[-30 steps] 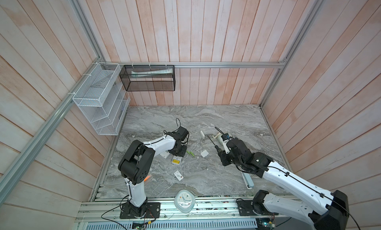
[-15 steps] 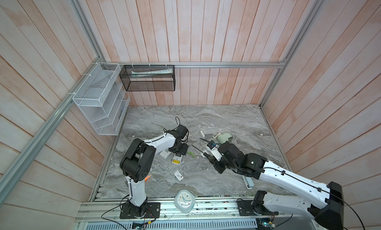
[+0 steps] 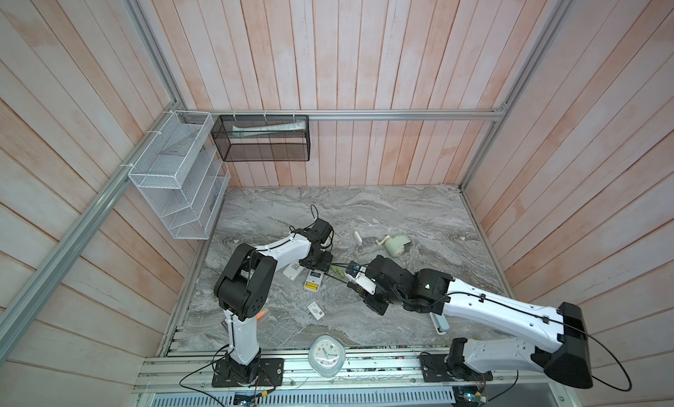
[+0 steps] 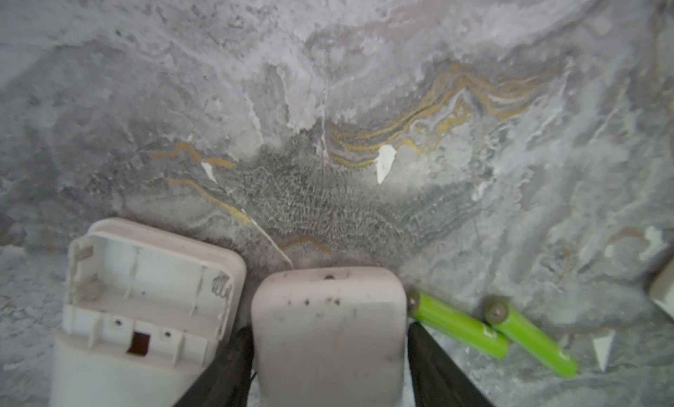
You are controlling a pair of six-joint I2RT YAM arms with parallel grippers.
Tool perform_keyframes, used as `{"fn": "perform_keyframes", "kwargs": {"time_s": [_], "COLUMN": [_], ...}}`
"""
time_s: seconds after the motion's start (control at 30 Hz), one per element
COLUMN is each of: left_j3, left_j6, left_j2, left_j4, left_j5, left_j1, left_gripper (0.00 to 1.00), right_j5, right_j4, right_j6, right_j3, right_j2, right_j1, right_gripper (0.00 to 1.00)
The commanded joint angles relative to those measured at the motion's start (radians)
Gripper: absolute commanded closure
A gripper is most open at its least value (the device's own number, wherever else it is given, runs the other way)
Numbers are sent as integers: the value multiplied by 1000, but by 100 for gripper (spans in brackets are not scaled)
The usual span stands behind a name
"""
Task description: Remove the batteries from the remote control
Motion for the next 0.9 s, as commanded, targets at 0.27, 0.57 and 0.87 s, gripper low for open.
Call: {"fn": "perform_keyframes", "kwargs": {"time_s": [0.27,0.57,0.87], "left_j3": [-16,-17,-24], "left_j6": [0,-1,-10], "left_j2": [52,59,62], "left_j4": [-1,3,3], "left_j5": [35,42,33], "left_j1": [4,2,4], "left_gripper": [36,37,39], "right_j5": [51,66,80], "right_j4": [-133,-158,-142], "right_j6": [-128,-162,-178], "right_j3": [165,201,215], "right_j2": [210,275,290], "right_j1": [27,44,49], "right_gripper": [100,100,100]}}
